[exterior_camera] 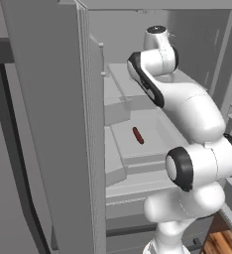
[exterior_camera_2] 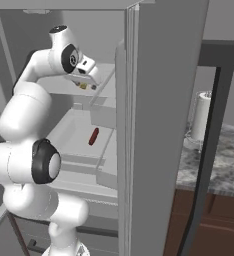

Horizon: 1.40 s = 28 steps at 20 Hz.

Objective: Retrieve the sausage and cheese from the fridge and place them on the cutting board on the counter.

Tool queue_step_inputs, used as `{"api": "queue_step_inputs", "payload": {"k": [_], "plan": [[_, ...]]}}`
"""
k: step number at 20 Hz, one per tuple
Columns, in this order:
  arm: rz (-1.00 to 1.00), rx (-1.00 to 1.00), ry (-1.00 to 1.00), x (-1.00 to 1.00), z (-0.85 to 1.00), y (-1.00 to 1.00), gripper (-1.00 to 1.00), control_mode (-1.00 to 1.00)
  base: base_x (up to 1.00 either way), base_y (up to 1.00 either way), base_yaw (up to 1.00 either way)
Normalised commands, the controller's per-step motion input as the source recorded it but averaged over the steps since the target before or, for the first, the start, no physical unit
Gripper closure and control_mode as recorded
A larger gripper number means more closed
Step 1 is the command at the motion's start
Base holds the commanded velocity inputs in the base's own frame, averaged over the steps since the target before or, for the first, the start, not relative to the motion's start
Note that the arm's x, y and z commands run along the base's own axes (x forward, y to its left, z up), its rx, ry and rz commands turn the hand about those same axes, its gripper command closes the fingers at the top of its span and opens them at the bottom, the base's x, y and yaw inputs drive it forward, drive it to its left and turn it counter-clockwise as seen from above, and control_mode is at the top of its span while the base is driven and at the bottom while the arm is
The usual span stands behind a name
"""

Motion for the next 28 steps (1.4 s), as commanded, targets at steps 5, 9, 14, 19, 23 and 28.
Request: {"api": "queue_step_inputs", "payload": {"k": [5,9,14,19,23,28], "plan": [[0.0,0.09,0.05,0.91,-0.34,0.48,-1.0,-1.0,0.0,0.0,0.0],[0.0,0.05,0.08,0.57,-0.42,0.18,1.0,-1.0,0.0,0.0,0.0],[-0.01,0.01,0.1,-0.08,-0.17,-0.29,1.0,-1.0,0.0,0.0,0.0],[-0.02,0.0,0.0,-0.71,-0.04,-0.72,1.0,-1.0,0.0,0.0,0.0],[0.0,0.0,-0.17,-0.99,-0.31,-0.31,1.0,-1.0,0.0,0.0,0.0],[0.0,0.0,-0.31,-1.0,-0.56,0.0,1.0,-1.0,0.0,0.0,0.0]]}}
